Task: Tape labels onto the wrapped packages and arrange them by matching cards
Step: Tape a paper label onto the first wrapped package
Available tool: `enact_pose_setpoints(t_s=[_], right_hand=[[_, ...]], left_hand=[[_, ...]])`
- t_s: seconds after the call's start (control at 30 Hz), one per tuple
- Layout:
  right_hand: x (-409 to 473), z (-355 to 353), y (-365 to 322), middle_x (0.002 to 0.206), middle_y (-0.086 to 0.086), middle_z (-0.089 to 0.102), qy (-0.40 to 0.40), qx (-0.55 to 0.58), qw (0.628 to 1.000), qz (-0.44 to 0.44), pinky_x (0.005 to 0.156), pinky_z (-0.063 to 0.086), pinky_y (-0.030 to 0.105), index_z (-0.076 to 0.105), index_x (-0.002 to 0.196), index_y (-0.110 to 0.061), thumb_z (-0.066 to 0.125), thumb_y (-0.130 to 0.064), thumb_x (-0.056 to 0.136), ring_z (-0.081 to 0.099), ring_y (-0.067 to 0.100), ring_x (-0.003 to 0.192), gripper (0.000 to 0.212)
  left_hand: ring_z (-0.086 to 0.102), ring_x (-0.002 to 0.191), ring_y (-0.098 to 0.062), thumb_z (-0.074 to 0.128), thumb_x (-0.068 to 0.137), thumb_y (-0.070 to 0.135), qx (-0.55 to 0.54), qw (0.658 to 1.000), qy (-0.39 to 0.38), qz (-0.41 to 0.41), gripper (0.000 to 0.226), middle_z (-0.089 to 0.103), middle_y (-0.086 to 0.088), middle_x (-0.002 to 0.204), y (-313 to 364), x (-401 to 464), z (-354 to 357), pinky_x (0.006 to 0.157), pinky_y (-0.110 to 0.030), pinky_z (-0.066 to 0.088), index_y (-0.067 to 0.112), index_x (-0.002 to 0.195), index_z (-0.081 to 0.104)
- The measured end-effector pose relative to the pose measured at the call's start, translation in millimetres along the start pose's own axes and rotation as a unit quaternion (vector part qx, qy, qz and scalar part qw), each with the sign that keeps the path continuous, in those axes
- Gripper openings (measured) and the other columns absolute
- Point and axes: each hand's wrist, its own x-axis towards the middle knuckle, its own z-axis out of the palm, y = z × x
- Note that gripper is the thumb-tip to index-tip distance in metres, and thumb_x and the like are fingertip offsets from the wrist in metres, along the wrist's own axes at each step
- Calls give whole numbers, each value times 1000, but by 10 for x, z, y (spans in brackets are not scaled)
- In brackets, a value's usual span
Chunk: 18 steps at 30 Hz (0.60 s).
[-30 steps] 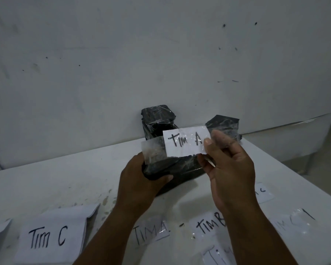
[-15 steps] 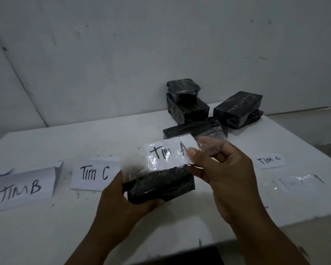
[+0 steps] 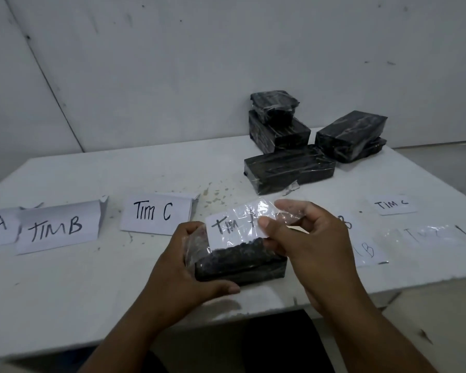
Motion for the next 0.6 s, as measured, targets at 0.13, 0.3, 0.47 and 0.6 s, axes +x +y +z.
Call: enact_pose_setpoints(t_s=[0.13,0.3,0.47,0.6], right_hand=[[-1,0,20,94,5,77,5,-3,1000,2,70,64,36,77,100,-25,89,-17,76,77,21,66,28],[-9,-14,30,91,5,77,4,0,1000,-3,69,64,31,77,101,-24,89,-16,76,77,20,66,29],[-10,-9,62,87,-2,78,4,-21,1000,-7,68,63,29,77,101,-26,84,-22,82,77,17,65,19],[8,-31,109,77,-8,76,22,-90,995,-38,72,64,37,79,87,-29,72,-33,93,75,11,69,10]], left_hand=[[65,117,-9,85,58,58,-65,997,2,30,75,66,17,128,-4,-46,-67,87,-24,57,45,125,54],[61,117,-3,50,83,66,-58,995,74,30,52,68,18,124,73,-13,-86,89,-26,47,21,102,68],[66,91,-5,57,84,59,-28,993,113,-7,32,73,13,94,140,9,-99,79,-25,46,29,89,69],[52,62,-7,65,89,59,-23,994,103,-37,38,62,9,67,171,-5,-139,64,-29,42,24,74,63]])
